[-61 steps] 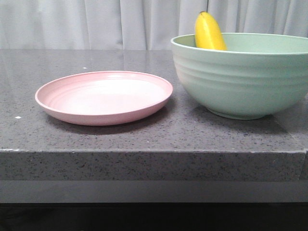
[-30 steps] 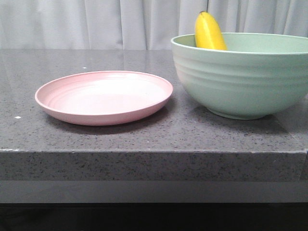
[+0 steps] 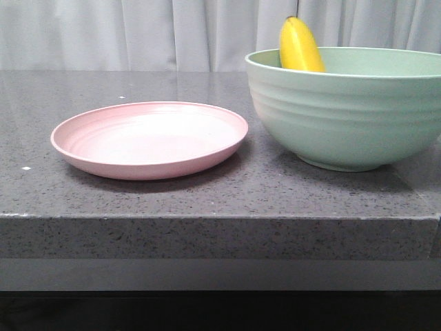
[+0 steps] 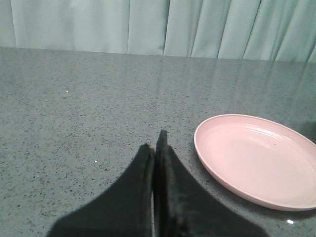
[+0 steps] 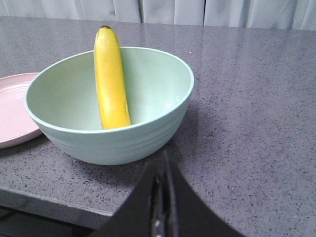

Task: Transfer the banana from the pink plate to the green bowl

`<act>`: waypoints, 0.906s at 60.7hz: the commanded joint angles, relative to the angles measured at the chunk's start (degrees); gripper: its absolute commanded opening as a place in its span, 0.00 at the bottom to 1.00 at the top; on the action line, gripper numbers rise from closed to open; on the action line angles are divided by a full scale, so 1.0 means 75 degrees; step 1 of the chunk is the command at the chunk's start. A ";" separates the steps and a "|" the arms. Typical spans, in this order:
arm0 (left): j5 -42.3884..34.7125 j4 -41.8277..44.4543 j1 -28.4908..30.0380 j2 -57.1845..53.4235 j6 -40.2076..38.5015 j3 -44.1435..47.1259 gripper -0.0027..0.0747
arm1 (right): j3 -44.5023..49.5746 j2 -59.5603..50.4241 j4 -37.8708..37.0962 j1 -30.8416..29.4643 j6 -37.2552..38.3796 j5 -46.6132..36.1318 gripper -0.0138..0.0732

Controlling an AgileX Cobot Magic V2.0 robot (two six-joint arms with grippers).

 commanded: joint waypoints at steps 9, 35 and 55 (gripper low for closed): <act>-0.0617 -0.1285 0.0001 0.0078 0.1211 -0.0157 0.01 | -0.0189 0.0076 0.0077 -0.0042 -0.0062 -0.0643 0.09; -0.1286 -0.2041 0.0916 -0.1346 0.1665 0.1378 0.01 | -0.0189 0.0076 0.0077 -0.0042 -0.0062 -0.0643 0.09; -0.1780 -0.2408 0.2049 -0.1907 0.2237 0.2715 0.01 | -0.0189 0.0076 0.0084 -0.0042 -0.0062 -0.0643 0.09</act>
